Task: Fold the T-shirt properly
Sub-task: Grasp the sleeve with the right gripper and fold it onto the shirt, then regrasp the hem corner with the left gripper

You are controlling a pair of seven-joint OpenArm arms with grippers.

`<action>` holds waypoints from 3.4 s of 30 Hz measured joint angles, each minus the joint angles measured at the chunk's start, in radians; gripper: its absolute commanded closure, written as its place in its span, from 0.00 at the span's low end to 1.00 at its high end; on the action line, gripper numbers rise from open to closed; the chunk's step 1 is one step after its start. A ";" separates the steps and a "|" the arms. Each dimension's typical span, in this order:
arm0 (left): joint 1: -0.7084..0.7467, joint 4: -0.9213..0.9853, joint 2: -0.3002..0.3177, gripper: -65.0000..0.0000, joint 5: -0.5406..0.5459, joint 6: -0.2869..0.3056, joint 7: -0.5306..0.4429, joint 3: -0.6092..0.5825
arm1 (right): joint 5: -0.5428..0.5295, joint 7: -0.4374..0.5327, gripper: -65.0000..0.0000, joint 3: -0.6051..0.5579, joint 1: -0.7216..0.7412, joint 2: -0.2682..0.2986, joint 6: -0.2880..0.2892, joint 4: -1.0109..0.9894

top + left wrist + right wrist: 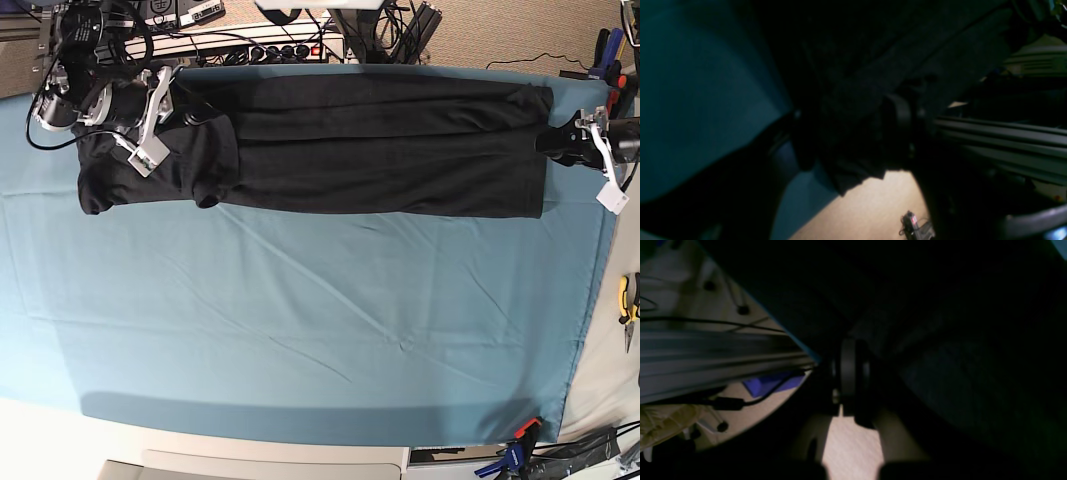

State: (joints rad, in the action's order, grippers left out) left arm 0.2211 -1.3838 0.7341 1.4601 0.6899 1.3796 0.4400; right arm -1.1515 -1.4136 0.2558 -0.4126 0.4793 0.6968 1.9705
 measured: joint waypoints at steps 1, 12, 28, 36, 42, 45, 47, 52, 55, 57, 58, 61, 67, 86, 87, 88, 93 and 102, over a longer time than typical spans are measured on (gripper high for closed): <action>0.000 0.000 0.000 0.52 0.000 0.000 0.000 0.000 | 0.001 0.000 1.00 0.000 0.000 0.000 0.000 0.000; 0.000 0.000 0.000 0.52 0.000 0.000 0.000 0.000 | 0.066 0.000 1.00 0.000 0.000 0.000 0.000 0.000; 0.000 0.000 0.000 0.52 0.000 0.000 -0.037 0.000 | 0.086 0.004 0.66 0.010 -0.050 -0.001 0.000 0.000; 0.000 0.001 0.000 0.45 -0.206 -0.088 -0.199 0.000 | 0.053 0.013 0.59 0.186 -0.023 -0.058 0.000 0.026; -0.033 0.001 -0.003 0.45 -0.309 -0.186 -0.237 0.000 | 0.053 0.069 0.59 0.316 0.075 -0.205 0.000 0.029; -0.043 0.001 -0.002 0.45 -0.309 -0.204 -0.227 0.000 | 0.070 0.083 0.59 0.340 0.116 -0.267 0.000 0.029; -0.035 0.001 -0.002 0.45 -0.308 -0.204 -0.198 0.000 | 0.096 0.084 0.59 0.340 0.131 -0.286 0.000 0.029; 0.009 0.006 -0.003 0.45 -0.297 -0.227 -0.199 -0.002 | 0.096 0.091 0.59 0.340 0.133 -0.300 0.000 0.029; 0.017 0.020 -0.011 0.45 -0.289 -0.226 -0.201 -0.002 | 0.096 0.091 0.59 0.340 0.134 -0.299 0.000 0.029; 0.014 0.029 -0.020 0.45 -0.285 -0.226 -0.207 0.000 | 0.096 0.091 0.59 0.340 0.136 -0.300 0.000 0.029; 0.013 0.035 -0.028 0.45 -0.281 -0.226 -0.210 0.003 | 0.096 0.093 0.59 0.340 0.137 -0.300 0.000 0.029; 0.014 0.036 -0.058 0.45 -0.262 -0.221 -0.222 0.007 | 0.096 0.094 0.59 0.340 0.138 -0.299 0.000 0.029; 0.014 0.034 -0.102 0.45 -0.239 -0.218 -0.235 0.008 | 0.096 0.094 0.59 0.340 0.138 -0.300 0.000 0.029; 0.083 0.029 -0.122 0.45 -0.156 -0.200 -0.252 0.014 | 0.096 0.094 0.59 0.340 0.138 -0.300 0.000 0.029; 0.083 0.029 -0.126 0.45 -0.149 -0.196 -0.248 0.014 | 0.096 0.094 0.59 0.340 0.138 -0.299 0.000 0.029; 0.083 0.029 -0.129 0.45 -0.140 -0.179 -0.238 0.014 | 0.096 0.094 0.59 0.340 0.138 -0.299 0.000 0.029; 0.085 0.029 -0.139 0.45 -0.115 -0.163 -0.217 0.012 | 0.096 0.094 0.59 0.340 0.138 -0.300 0.000 0.029; 0.089 0.036 -0.150 1.00 -0.144 -0.166 -0.217 0.006 | 0.096 0.094 0.59 0.340 0.138 -0.299 0.000 0.029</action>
State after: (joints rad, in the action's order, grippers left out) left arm 0.3099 -1.3479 0.5846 1.3159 0.5243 1.1629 0.4461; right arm -1.0557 -1.3197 0.5957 -0.2745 0.1799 0.6968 1.9991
